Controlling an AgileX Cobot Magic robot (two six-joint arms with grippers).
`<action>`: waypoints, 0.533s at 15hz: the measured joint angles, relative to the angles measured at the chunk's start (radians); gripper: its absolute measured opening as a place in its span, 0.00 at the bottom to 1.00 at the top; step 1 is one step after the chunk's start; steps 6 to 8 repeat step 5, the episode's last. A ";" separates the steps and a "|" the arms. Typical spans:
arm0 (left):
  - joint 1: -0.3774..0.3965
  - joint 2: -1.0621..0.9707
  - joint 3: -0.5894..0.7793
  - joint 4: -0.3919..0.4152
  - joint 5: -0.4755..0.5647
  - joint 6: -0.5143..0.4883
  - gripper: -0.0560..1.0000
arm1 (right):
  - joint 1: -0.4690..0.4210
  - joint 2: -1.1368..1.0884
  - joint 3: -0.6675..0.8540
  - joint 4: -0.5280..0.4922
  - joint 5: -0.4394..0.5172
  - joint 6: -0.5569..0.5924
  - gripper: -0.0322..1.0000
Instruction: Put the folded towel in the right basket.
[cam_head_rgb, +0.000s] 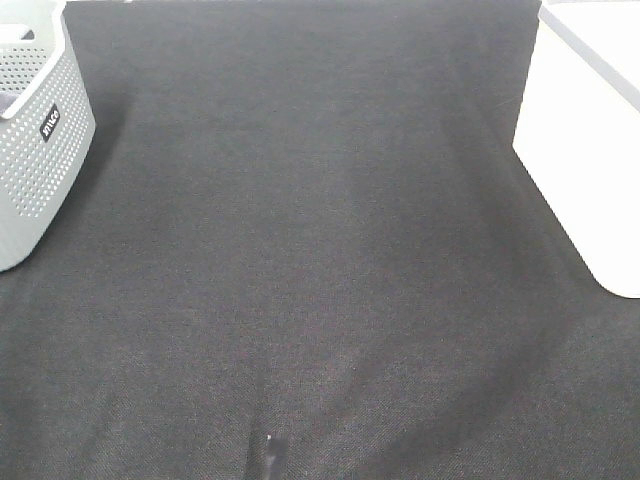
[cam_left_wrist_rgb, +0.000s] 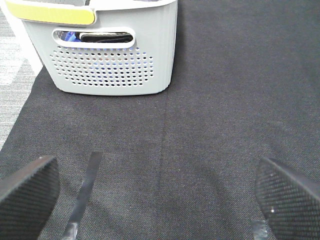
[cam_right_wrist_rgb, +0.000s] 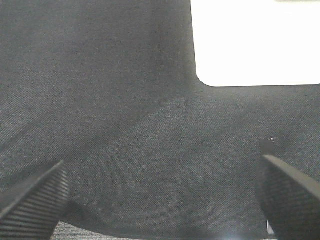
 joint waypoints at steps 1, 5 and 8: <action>0.000 0.000 0.000 0.000 0.000 0.000 0.99 | 0.000 0.000 0.000 0.000 0.000 0.000 0.96; 0.000 0.000 0.000 0.000 0.000 0.000 0.99 | 0.000 0.000 0.000 0.000 0.000 0.000 0.96; 0.000 0.000 0.000 0.000 0.000 0.000 0.99 | 0.000 0.000 0.000 0.000 0.000 0.000 0.96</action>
